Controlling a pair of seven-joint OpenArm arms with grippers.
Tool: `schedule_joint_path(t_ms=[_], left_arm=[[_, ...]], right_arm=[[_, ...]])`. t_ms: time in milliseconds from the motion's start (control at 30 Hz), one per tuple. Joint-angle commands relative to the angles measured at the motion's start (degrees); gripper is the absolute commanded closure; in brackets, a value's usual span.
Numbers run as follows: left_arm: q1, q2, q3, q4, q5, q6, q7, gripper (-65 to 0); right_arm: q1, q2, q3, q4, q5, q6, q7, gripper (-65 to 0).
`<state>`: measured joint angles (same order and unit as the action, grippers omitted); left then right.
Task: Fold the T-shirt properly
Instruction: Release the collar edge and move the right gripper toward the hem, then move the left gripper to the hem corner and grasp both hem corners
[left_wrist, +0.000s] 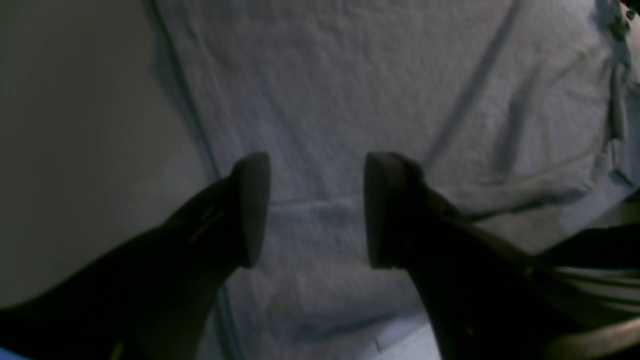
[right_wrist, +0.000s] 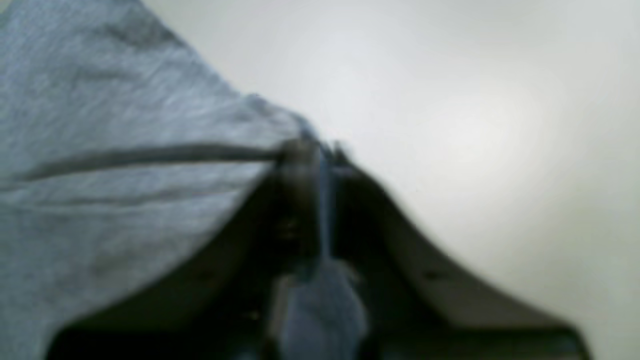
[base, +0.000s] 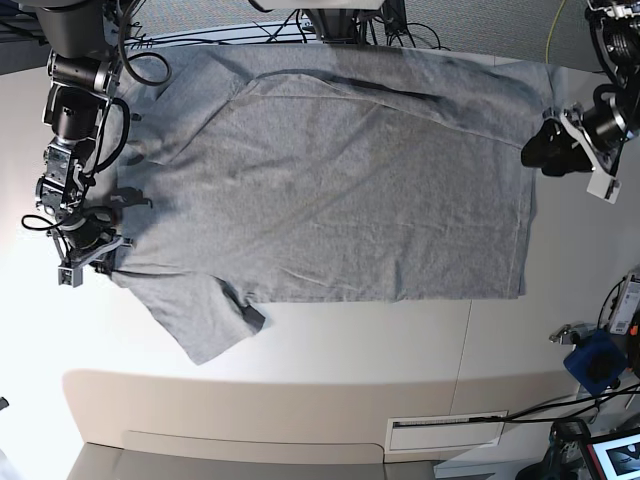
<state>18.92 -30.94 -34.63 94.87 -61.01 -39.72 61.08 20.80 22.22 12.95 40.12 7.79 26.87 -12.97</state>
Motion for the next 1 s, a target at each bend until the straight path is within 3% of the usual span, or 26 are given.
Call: schedule_joint_path(t_ms=[0, 233, 400, 500, 600, 733, 833, 967], left_arm=[[-1.3, -1.1, -0.5, 0.8, -0.2, 0.0, -2.0, -31.2], [-13.0, -1.0, -0.4, -1.8, 11.5, 8.5, -12.3, -31.2], [-25.1, -1.9, 1.4, -13.4, 18.8, 13.0, -19.4, -31.1], [-32.9, -4.1, 8.4, -26.4, 23.0, 15.6, -24.3, -31.1], [-42.2, -4.7, 17.5, -41.7, 25.0, 16.0, -26.6, -31.3], [-53.1, -3.3, 27.4, -57.6, 25.2, 15.3, -28.6, -38.6], [-57.6, -1.3, 31.6, -63.3, 28.5, 16.0, -28.6, -41.5], [-56.7, 0.3, 33.2, -64.2, 32.0, 19.2, -29.7, -41.5]], right_arm=[[0.3, 0.5, -0.1, 0.0, -1.4, 0.2, -3.3, 0.0], [0.3, 0.5, -0.1, 0.0, -1.4, 0.3, -3.3, 0.0], [0.3, 0.5, -0.1, 0.0, -1.4, 0.3, -3.3, 0.0], [0.3, 0.5, -0.1, 0.0, -1.4, 0.3, -3.3, 0.0], [0.3, 0.5, -0.1, 0.0, -1.4, 0.3, -3.2, 0.0], [0.3, 0.5, -0.1, 0.0, -1.4, 0.5, -3.1, 0.0], [0.3, 0.5, -0.1, 0.0, -1.4, 0.5, -3.1, 0.0], [0.3, 0.5, -0.1, 0.0, -1.4, 0.8, -3.1, 0.0]])
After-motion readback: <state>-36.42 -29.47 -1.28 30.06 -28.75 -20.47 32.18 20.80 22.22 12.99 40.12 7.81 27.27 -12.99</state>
